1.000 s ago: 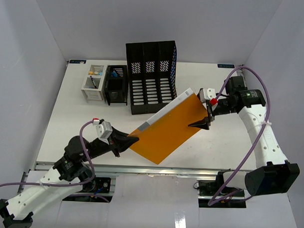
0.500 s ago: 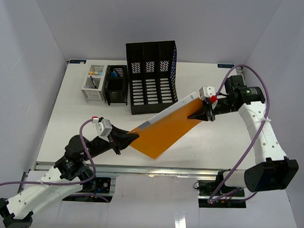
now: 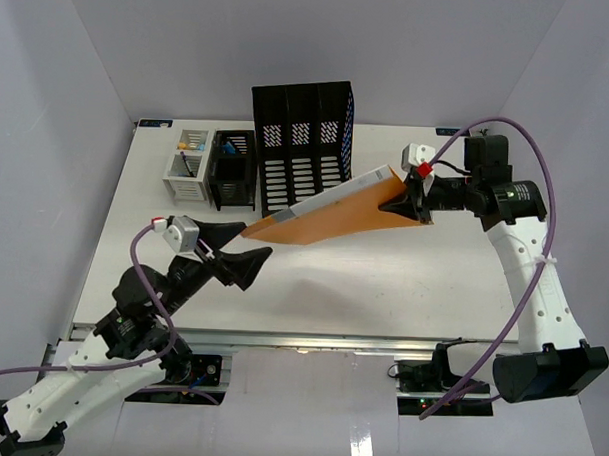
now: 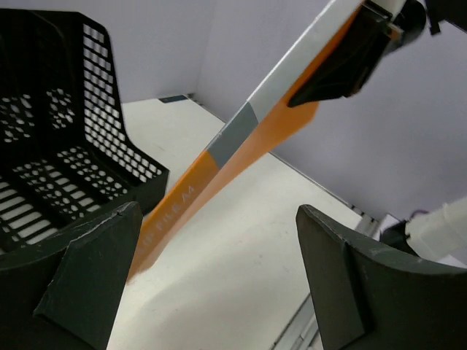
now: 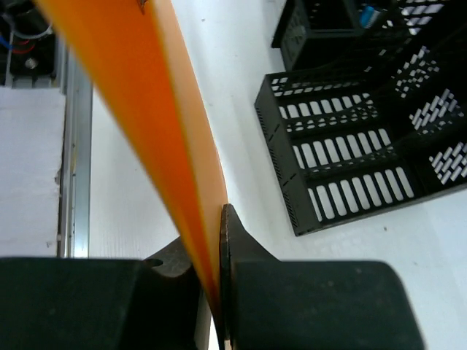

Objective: Organize the desk

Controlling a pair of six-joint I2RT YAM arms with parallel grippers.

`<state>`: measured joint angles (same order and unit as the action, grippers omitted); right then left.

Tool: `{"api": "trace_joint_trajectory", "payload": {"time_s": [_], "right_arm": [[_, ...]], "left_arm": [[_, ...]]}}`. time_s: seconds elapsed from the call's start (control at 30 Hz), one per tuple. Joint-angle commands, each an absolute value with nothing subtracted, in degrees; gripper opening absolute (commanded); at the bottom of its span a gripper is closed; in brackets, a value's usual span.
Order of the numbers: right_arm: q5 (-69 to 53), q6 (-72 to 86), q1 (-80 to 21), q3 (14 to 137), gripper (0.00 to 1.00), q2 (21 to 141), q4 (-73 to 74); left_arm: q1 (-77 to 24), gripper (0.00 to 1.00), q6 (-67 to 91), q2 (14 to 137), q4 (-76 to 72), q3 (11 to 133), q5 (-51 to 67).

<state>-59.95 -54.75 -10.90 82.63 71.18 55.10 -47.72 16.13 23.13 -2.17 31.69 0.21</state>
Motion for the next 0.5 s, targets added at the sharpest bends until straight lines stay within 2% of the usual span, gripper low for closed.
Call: {"api": "trace_joint_trajectory", "payload": {"time_s": [0.0,0.23,0.47], "right_arm": [[-54.66,-37.10,-10.50,86.34,0.08,70.27,40.06],[-46.25,-22.24,-5.90,94.50,0.08,73.72,31.06],[-34.38,-15.08,-5.76,95.89,0.08,75.63,28.48]], "left_arm": [[-47.81,0.98,12.64,19.55,6.00,37.94,-11.75],[-47.81,0.98,11.84,8.80,15.84,36.05,-16.64],[-47.81,0.98,12.96,4.00,21.79,33.49,-17.93]]}}
